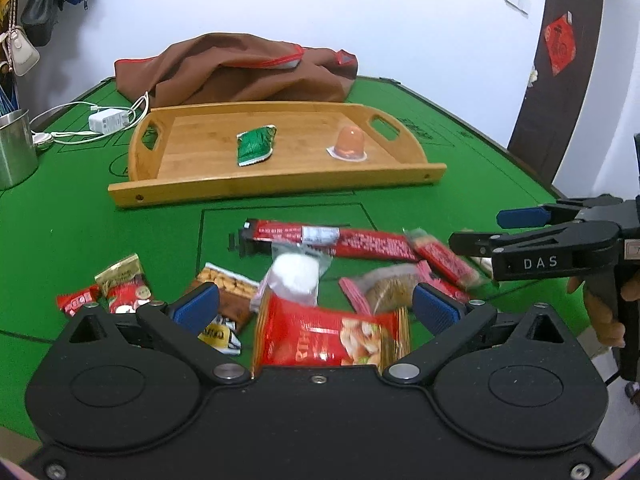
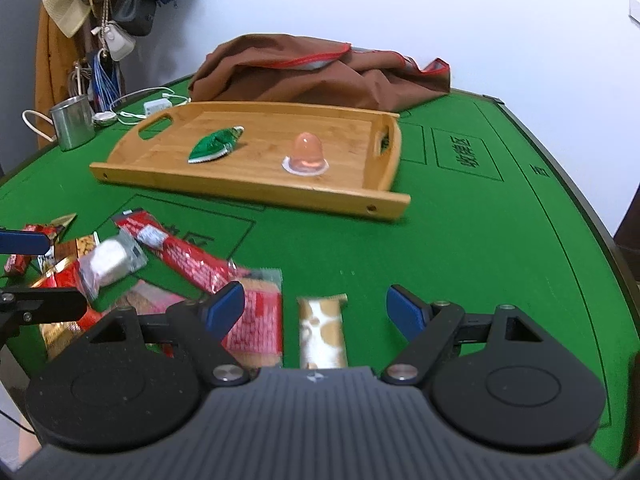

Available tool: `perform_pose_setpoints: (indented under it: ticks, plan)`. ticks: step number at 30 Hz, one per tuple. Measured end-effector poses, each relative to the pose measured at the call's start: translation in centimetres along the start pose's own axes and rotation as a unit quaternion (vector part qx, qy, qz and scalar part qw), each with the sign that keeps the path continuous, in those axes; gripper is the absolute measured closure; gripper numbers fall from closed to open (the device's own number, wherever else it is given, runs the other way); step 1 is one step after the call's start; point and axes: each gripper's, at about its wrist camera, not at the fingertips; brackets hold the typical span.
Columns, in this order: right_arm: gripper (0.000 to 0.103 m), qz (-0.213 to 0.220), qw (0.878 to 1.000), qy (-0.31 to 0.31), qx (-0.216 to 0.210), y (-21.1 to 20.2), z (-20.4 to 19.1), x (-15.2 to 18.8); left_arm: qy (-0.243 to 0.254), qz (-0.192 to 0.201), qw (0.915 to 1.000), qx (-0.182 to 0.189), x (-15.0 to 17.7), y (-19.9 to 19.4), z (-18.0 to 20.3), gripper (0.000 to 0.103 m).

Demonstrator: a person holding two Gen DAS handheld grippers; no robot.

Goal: Organize snacks
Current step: 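Grasp the red nut bag with the left gripper while the right gripper grasps the biscuit bar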

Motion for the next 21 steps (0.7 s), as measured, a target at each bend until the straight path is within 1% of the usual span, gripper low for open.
perform_pose_setpoints:
  ticks: [6, 9, 12, 14, 19, 21]
  plan:
    - [0.015, -0.001, 1.0, 0.01, 0.017, -0.3, 0.3, 0.9, 0.024, 0.013, 0.9995, -0.017, 0.8, -0.9, 0.9, 0.0]
    - [0.015, -0.004, 1.0, 0.015, 0.021, -0.4, 0.5, 1.4, 0.039, 0.014, 0.999, -0.019, 1.4, -1.0, 1.5, 0.0]
    - [0.015, -0.004, 0.999, 0.017, 0.029, -0.4, 0.6, 1.6, 0.054, 0.015, 0.998, -0.029, 1.8, -0.9, 2.0, 0.0]
    - [0.015, -0.002, 0.999, 0.017, 0.035, -0.5, 0.6, 1.7, 0.054, 0.012, 0.9979, -0.033, 1.9, -0.7, 2.1, 0.0]
    - [0.016, -0.004, 0.998, 0.013, 0.054, -0.5, 0.7, 2.1, 0.052, 0.007, 0.9983, -0.025, 2.3, -0.5, 2.2, 0.0]
    - [0.016, -0.006, 0.998, 0.014, 0.056, -0.4, 0.7, 2.2, 0.058, 0.009, 0.9976, -0.035, 2.5, -0.4, 2.2, 0.0]
Point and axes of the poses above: each gripper's, at about its wrist camera, not at the fingertips, and y roughly the way its jaws point, z to its right, x to its underside, and after that the axes turned 2 degrees about -y, right-handed
